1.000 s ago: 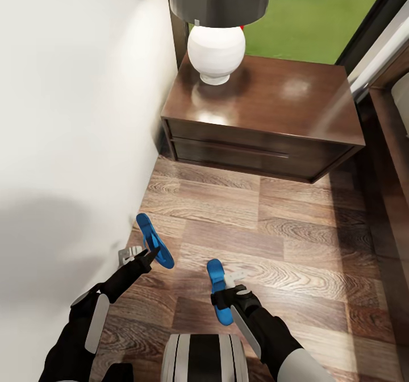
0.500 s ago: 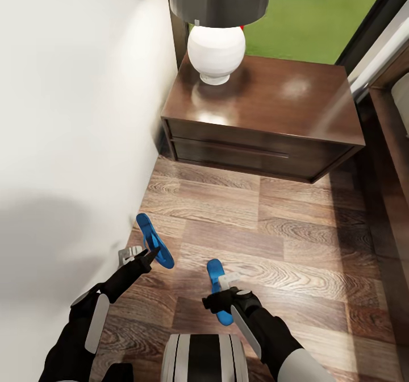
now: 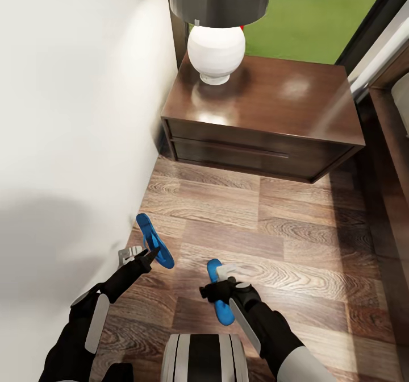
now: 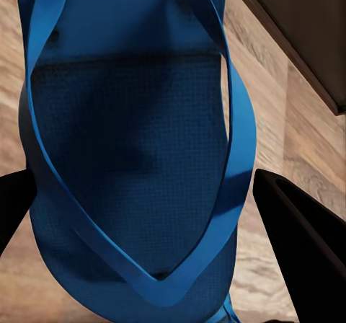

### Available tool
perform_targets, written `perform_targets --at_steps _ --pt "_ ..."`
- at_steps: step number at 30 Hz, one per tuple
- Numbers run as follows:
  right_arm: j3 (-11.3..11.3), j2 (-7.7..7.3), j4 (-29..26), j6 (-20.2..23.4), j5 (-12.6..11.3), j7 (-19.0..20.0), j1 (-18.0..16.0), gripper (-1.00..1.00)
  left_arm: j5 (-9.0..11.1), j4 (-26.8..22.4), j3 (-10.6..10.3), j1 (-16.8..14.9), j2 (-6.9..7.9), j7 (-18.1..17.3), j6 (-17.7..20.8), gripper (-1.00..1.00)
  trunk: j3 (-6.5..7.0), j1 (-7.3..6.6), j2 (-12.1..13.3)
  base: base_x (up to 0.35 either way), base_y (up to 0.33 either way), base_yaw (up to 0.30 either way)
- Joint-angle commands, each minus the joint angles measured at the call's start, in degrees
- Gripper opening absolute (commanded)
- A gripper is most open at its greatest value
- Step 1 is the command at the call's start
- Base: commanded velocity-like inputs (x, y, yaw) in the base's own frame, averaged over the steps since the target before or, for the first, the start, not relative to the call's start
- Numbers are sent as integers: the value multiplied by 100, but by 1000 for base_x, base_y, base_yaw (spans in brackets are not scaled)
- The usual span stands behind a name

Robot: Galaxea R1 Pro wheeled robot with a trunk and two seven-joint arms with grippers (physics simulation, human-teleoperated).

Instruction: In the bedroom, move the book from the bed onto either nightstand, and place the two sandals side by side next to the bed.

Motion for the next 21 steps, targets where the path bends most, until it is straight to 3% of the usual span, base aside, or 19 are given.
perform_targets --at_steps 1,9,15,21 --pt "6 -1 -26 32 -21 -13 -2 100 42 1 16 -3 -5 -23 54 -100 -3 -1 -1 0 0 0" --pt "9 -1 -40 40 0 -41 -2 100 43 1 16 -3 -5 -22 54 -100 -3 -1 -1 0 0 0" --pt "14 -1 -38 40 -28 -776 -2 100 43 0 16 -3 -5 -23 54 -100 -3 -1 -1 0 0 0" --pt "12 -3 -37 40 -37 -931 -2 100 42 0 16 -3 -5 -22 54 -100 -3 -1 -1 0 0 0"
